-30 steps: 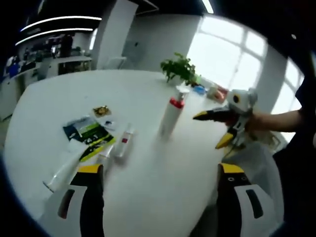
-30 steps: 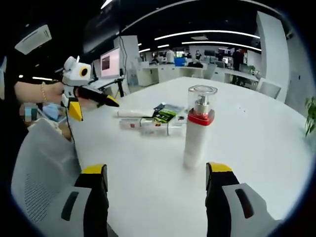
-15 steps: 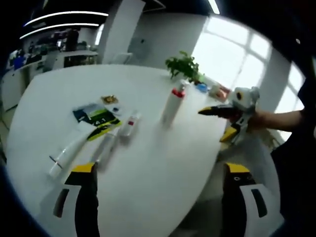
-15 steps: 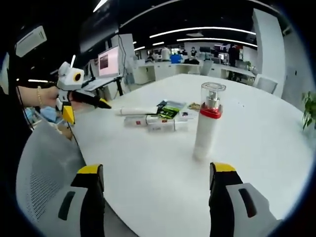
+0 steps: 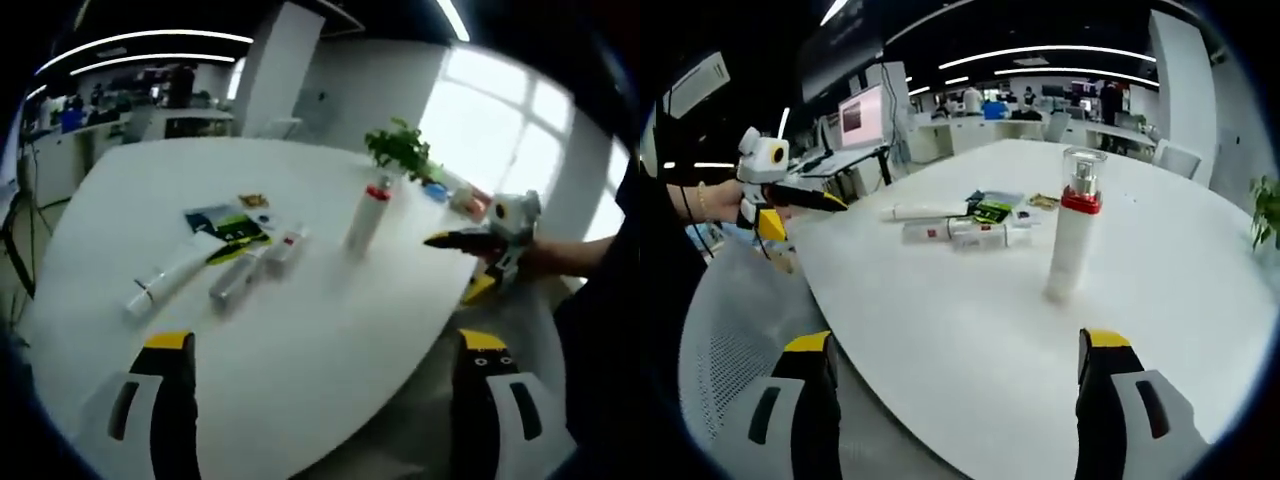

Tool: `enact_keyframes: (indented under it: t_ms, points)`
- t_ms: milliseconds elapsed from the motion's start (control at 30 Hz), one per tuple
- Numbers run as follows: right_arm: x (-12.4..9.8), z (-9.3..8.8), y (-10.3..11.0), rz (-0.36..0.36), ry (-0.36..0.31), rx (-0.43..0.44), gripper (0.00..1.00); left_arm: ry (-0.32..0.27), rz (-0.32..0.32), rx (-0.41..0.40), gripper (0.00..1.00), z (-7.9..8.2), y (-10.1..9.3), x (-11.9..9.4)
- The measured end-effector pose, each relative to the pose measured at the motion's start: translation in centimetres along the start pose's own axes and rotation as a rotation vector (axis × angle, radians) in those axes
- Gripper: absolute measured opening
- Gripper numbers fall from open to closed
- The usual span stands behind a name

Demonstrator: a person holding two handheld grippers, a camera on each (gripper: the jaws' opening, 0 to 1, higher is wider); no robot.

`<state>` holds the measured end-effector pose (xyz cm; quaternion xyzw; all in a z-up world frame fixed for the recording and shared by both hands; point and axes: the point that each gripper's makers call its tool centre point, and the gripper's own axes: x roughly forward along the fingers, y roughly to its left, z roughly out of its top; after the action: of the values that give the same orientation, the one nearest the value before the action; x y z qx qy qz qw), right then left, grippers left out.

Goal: Arrange the skincare products in the storage area until every visible bottle or jar stands upright without overlapping.

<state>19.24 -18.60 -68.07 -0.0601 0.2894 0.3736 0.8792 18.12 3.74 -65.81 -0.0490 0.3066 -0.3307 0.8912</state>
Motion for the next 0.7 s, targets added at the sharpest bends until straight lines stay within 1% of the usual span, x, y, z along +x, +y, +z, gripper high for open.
enact_keyframes:
  t_ms: [67, 133, 267, 333, 400, 500, 633, 700]
  points:
    - [-0.04, -0.29, -0.21, -0.004, 0.004, 0.004, 1.00, -0.016, 0.016, -0.013, 0.99, 0.19, -0.13, -0.21]
    - [-0.14, -0.29, -0.20, -0.004, 0.003, 0.012, 1.00, -0.051, 0.029, -0.035, 0.99, 0.68, 0.04, -0.39]
    - [-0.29, 0.06, -0.23, -0.011, -0.014, 0.015, 1.00, -0.038, 0.030, -0.025, 0.99, 0.49, 0.02, -0.21]
    - [-0.27, -0.09, -0.30, -0.018, -0.008, 0.009, 1.00, -0.032, 0.043, -0.023, 0.99, 0.37, 0.28, -0.24]
    - [-0.19, -0.16, -0.21, -0.011, -0.003, 0.007, 1.00, -0.042, 0.059, -0.036, 0.99, 0.57, 0.50, -0.38]
    - [-0.02, -0.23, -0.25, -0.009, -0.001, 0.006, 1.00, -0.056, 0.063, -0.048, 0.99, 0.65, 0.56, -0.46]
    - [-0.06, -0.25, -0.20, -0.008, -0.002, 0.001, 1.00, -0.046, 0.071, -0.040, 0.99, 0.34, 0.55, -0.15]
    - [-0.09, -0.38, -0.17, -0.010, 0.004, -0.005, 1.00, -0.044, 0.075, -0.031, 0.99, 0.57, 0.38, -0.04]
